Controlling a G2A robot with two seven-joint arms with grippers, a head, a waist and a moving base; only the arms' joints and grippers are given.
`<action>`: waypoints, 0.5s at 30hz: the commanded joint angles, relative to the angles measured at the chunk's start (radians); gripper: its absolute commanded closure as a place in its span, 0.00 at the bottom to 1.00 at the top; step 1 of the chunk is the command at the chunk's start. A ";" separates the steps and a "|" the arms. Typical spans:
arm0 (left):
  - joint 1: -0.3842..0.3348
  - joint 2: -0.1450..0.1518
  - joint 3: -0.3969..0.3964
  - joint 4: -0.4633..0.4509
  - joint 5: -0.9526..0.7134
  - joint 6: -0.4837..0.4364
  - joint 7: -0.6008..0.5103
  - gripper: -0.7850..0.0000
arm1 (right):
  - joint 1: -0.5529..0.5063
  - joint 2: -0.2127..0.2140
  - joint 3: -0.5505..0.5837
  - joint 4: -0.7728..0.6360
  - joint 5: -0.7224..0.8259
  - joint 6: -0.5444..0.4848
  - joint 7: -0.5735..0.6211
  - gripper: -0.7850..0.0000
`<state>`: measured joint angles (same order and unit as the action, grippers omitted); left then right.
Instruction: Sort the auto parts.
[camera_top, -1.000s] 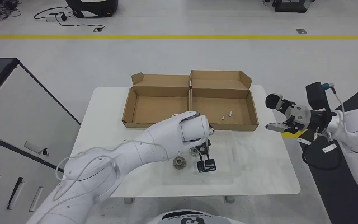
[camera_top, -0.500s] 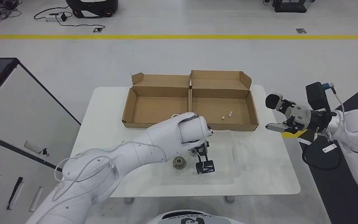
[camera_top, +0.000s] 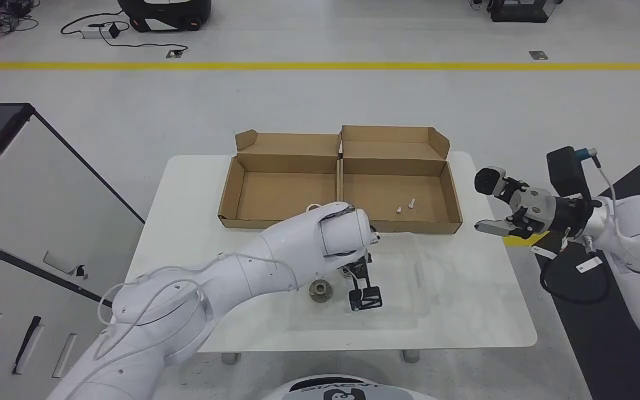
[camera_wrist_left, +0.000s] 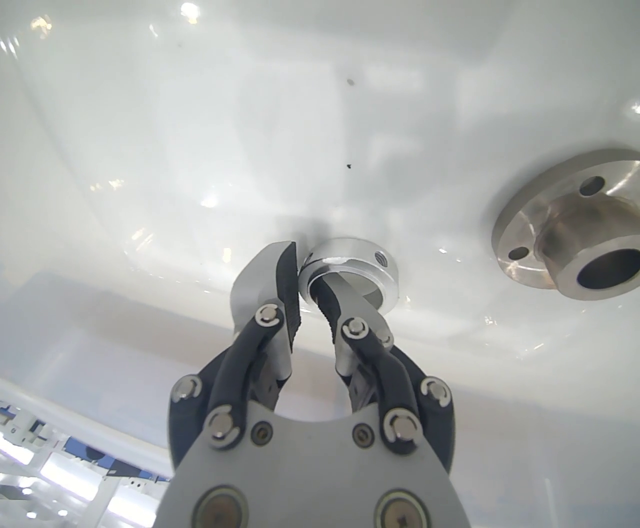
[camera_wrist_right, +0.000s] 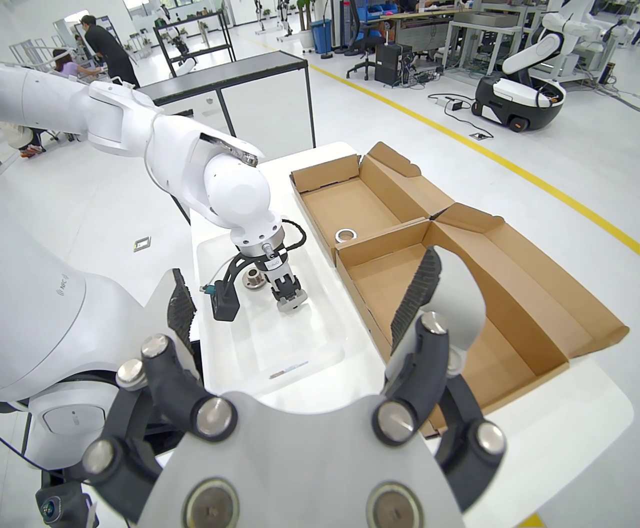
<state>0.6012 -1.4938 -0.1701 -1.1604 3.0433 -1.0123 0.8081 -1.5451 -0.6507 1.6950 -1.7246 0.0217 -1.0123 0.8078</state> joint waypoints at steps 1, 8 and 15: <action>0.000 -0.001 0.000 0.002 0.002 0.000 0.000 1.00 | 0.000 0.000 0.000 0.000 0.000 0.000 0.000 0.00; -0.020 0.004 0.000 -0.015 -0.054 0.000 0.000 1.00 | 0.000 0.000 0.000 0.000 0.000 0.000 0.000 0.00; -0.067 0.033 0.000 -0.099 -0.177 0.000 0.000 1.00 | 0.000 0.000 0.000 0.000 0.000 0.000 0.000 0.00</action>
<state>0.5413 -1.4673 -0.1700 -1.2415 2.8893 -1.0123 0.8081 -1.5451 -0.6507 1.6950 -1.7246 0.0217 -1.0123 0.8078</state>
